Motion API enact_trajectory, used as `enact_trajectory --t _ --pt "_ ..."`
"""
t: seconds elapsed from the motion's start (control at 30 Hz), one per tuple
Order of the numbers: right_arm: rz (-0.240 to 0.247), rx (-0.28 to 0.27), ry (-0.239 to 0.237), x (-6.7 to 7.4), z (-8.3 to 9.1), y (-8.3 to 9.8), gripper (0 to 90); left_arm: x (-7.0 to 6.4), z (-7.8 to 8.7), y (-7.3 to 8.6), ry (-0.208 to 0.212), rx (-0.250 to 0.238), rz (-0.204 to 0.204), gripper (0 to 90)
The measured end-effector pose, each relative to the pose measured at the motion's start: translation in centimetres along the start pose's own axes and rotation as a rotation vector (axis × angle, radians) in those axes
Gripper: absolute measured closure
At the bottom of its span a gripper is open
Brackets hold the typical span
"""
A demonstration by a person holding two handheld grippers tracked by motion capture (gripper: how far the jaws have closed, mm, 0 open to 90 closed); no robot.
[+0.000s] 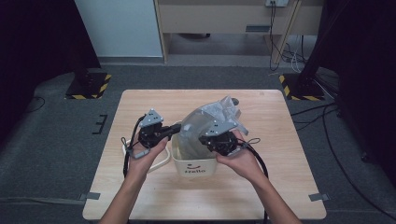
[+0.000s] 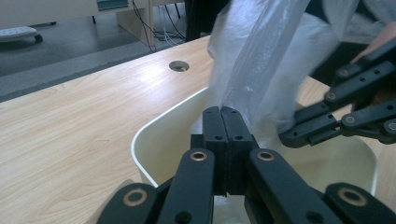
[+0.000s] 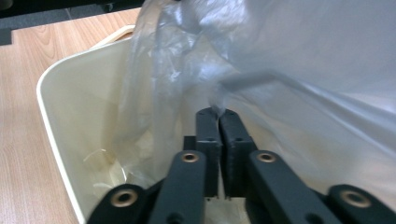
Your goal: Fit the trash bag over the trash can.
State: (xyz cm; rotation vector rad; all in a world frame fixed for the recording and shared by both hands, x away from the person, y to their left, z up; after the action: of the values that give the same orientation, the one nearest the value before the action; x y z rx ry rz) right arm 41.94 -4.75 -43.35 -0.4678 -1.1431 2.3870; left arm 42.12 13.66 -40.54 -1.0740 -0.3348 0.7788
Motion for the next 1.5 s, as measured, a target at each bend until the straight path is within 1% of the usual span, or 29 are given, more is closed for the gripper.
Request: enact_trajectory --t 0.03,0.07,0.2,0.27,0.37,0.5,0.6,0.7,0.83,0.93,1.1,1.27,1.43,1.5 --pt "-0.007 -0.003 0.003 -0.1 0.0 0.0 79.6 -0.1 0.0 0.0 0.001 0.001 -0.005 90.0" --pt "-0.019 -0.004 0.006 -0.1 0.0 0.0 77.3 -0.2 0.0 0.1 0.005 -0.001 -0.004 90.0" --pt "-0.04 -0.002 0.003 -0.4 -0.1 0.1 67.9 -0.2 0.1 0.1 0.016 -0.007 0.002 90.0" --pt "-0.051 -0.002 -0.007 -0.4 -0.2 0.1 63.0 -0.3 0.1 0.1 0.021 -0.007 0.002 90.0" --pt "-0.058 -0.007 -0.008 -0.2 -0.4 0.0 55.2 -0.4 0.0 0.2 0.026 -0.005 -0.002 90.0" --pt "-0.067 -0.006 0.002 -0.3 -0.6 -0.1 45.4 -0.6 0.1 0.2 0.034 -0.006 -0.005 90.0" --pt "-0.088 0.002 0.011 -0.5 -0.6 -0.1 38.7 -0.6 0.2 0.3 0.033 -0.008 -0.004 90.0" --pt "-0.101 0.004 0.015 -0.6 -0.6 -0.1 34.0 -0.5 0.3 0.3 0.031 -0.007 -0.001 90.0" --pt "-0.112 -0.017 0.035 -1.0 -0.2 -0.2 29.4 -0.4 0.2 0.6 0.032 0.006 -0.002 90.0" --pt "-0.128 -0.047 0.04 -1.4 0.3 -0.4 27.8 -0.4 0.2 0.8 0.03 0.011 -0.009 90.0" --pt "-0.158 -0.074 0.038 -1.9 0.8 -0.5 28.1 -0.3 0.2 1.2 0.032 0.017 -0.001 90.0" --pt "-0.173 -0.092 0.046 -2.2 1.1 -0.6 28.1 -0.4 0.1 1.3 0.035 0.025 -0.012 90.0" --pt "-0.209 -0.11 0.048 -2.6 1.4 -0.7 26.8 -0.5 0.2 1.4 0.038 0.029 -0.018 90.0" --pt "-0.217 -0.115 0.05 -2.7 1.4 -0.8 26.5 -0.5 0.2 1.4 0.039 0.03 -0.02 90.0"
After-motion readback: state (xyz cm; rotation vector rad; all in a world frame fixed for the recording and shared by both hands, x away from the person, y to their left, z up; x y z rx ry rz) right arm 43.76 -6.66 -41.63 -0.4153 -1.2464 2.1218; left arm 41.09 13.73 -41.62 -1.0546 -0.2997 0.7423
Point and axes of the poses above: each handheld gripper's, and its own axes: z roughly backward along the jaws, y roughly out of its underside, x roughly to its left, the point moved 5 cm from there along -z, roughly forward along the jaws, and after that the axes turned 1 degree about x, right-handed, at the moved point
